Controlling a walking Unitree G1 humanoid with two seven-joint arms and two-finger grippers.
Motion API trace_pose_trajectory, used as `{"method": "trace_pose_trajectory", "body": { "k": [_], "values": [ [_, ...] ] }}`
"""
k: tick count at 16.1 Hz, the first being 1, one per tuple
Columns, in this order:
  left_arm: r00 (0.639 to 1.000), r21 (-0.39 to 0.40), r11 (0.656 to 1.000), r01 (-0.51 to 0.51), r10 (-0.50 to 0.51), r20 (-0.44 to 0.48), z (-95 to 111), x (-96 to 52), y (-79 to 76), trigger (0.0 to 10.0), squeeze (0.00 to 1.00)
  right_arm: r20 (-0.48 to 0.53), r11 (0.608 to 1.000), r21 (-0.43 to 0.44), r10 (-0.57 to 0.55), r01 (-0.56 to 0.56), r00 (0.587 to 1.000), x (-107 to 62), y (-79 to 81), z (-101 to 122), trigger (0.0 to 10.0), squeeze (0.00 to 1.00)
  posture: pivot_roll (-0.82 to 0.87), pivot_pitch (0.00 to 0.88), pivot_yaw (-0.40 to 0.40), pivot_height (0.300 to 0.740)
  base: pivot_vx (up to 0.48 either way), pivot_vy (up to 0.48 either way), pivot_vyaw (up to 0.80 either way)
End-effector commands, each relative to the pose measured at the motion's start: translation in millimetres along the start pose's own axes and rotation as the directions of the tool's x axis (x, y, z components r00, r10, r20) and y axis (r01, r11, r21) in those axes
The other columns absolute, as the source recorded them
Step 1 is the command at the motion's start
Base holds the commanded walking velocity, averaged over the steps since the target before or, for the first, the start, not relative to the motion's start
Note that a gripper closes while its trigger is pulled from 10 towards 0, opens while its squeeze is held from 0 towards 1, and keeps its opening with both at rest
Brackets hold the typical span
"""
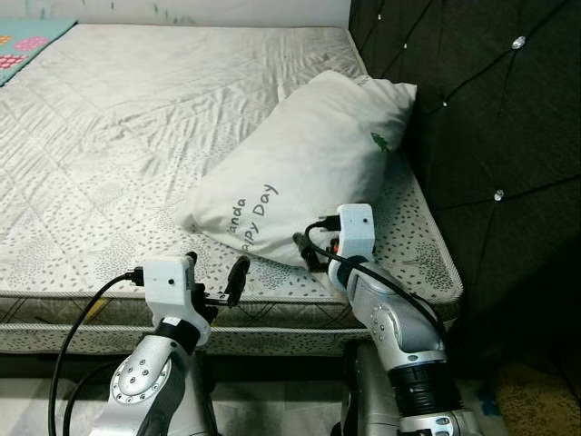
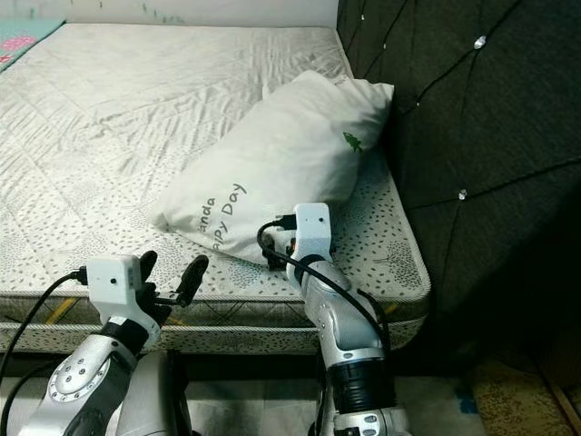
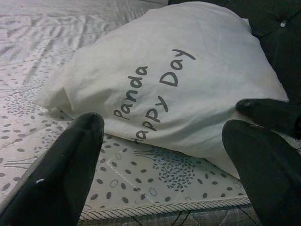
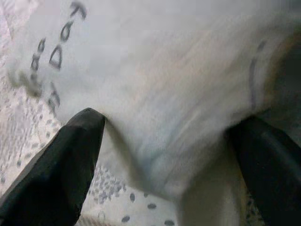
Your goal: Clean up the room
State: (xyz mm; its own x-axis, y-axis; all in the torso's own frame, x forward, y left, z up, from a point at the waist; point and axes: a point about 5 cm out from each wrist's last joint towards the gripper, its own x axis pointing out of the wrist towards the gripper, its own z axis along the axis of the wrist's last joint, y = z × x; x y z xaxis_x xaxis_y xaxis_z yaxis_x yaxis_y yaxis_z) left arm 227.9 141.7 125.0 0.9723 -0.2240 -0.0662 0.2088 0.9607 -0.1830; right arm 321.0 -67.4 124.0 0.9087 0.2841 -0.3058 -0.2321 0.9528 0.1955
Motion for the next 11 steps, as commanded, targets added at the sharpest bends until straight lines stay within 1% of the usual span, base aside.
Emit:
{"method": "trace_pose_trajectory", "body": {
  "k": [1, 3, 4, 5, 7, 8, 9, 10, 11],
  "values": [
    [1.000, 0.007, 1.000, 0.000, 0.000, -0.001, 2, 0.7, 0.6, 10.0, 0.00, 0.032, 1.000, 0.006, -0.007, 0.007, 0.999, 1.4, 1.8, 6, 10.0, 0.00, -0.08, 0.076, -0.020, 0.533, 0.000, 0.000, 0.00],
    [1.000, 0.009, 1.000, 0.009, -0.009, 0.002, 3, 1.4, -2.2, 10.0, 0.00, 0.066, 1.000, 0.018, -0.006, 0.005, 0.998, 8.2, 18.6, 9, 10.0, 0.00, -0.08, 0.068, -0.018, 0.533, 0.000, 0.000, 0.00],
    [1.000, 0.010, 0.999, 0.030, -0.030, -0.001, 4, -0.2, -4.8, 10.0, 0.00, 0.071, 1.000, 0.014, 0.007, -0.008, 0.997, 12.0, 32.4, 8, 10.0, 0.00, -0.07, 0.058, -0.018, 0.533, 0.000, 0.000, 0.00],
    [0.999, 0.008, 0.999, 0.052, -0.052, -0.008, 4, -2.9, -6.4, 10.0, 0.00, 0.077, 1.000, 0.012, 0.019, -0.020, 0.997, 14.1, 42.3, 8, 10.0, 0.00, -0.07, 0.056, -0.017, 0.533, 0.000, 0.000, 0.00],
    [0.997, 0.008, 0.997, 0.077, -0.077, -0.024, 3, -5.3, -5.8, 10.0, 0.00, 0.086, 0.999, -0.002, 0.040, -0.040, 0.995, 17.0, 58.8, 6, 10.0, 0.00, -0.06, 0.046, -0.010, 0.533, 0.000, 0.000, 0.00],
    [0.997, 0.011, 0.997, 0.078, -0.078, -0.024, 3, -5.2, -5.1, 10.0, 0.00, 0.089, 0.999, 0.004, 0.043, -0.043, 0.995, 17.9, 64.1, 5, 10.0, 0.00, -0.05, 0.045, -0.010, 0.533, 0.000, 0.000, 0.00],
    [0.997, 0.016, 0.997, 0.078, -0.077, -0.022, 4, -3.0, -3.5, 10.0, 0.00, 0.089, 0.999, 0.012, 0.048, -0.049, 0.995, 21.6, 73.6, 2, 9.3, 0.00, -0.05, 0.045, -0.011, 0.533, 0.000, 0.000, 0.00],
    [0.997, 0.017, 0.997, 0.077, -0.077, -0.020, 5, -2.2, -3.8, 10.0, 0.00, 0.100, 0.998, 0.011, 0.053, -0.054, 0.994, 24.2, 78.0, 1, 0.0, 0.00, -0.05, 0.043, -0.014, 0.533, 0.000, 0.000, 0.00],
    [0.997, 0.016, 0.997, 0.078, -0.077, -0.018, 5, -1.8, -4.9, 10.0, 0.00, 0.103, 0.998, 0.013, 0.053, -0.055, 0.993, 26.1, 79.7, 1, 0.0, 0.00, -0.04, 0.040, -0.016, 0.533, 0.000, 0.000, 0.00]
  ]
}}
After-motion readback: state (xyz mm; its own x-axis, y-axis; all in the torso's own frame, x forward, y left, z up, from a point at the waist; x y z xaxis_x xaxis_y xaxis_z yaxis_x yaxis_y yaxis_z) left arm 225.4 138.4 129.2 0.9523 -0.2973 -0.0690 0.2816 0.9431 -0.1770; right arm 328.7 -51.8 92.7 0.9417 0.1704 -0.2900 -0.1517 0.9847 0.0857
